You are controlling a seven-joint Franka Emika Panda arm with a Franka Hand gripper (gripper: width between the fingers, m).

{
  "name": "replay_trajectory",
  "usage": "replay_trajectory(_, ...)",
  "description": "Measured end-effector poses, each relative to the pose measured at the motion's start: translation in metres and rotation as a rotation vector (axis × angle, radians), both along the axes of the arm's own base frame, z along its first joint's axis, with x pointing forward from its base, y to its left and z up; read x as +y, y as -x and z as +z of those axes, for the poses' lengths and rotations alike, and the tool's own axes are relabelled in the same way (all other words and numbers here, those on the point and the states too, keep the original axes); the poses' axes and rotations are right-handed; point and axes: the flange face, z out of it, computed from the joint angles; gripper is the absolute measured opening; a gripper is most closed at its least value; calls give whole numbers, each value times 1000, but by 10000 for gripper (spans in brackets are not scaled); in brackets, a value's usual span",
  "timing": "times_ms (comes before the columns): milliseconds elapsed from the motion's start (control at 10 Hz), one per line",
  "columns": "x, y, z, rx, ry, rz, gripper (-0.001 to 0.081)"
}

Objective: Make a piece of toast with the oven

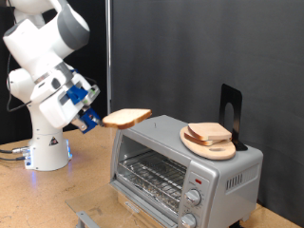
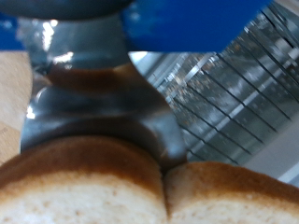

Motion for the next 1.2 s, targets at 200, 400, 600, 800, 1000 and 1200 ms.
replay_trajectory(200,-18,4,-26,22,27,-15,389)
replay_trajectory(400,-27,1,-54,62,71,-24,389)
replay_trajectory(600,-29,-5,-84,79,108,-14,389)
replay_trajectory(800,-28,-9,-107,82,108,-12,389)
replay_trajectory(1000,-27,-17,-118,58,122,-29,389)
replay_trajectory(1200,-26,-16,-120,77,131,-9,389)
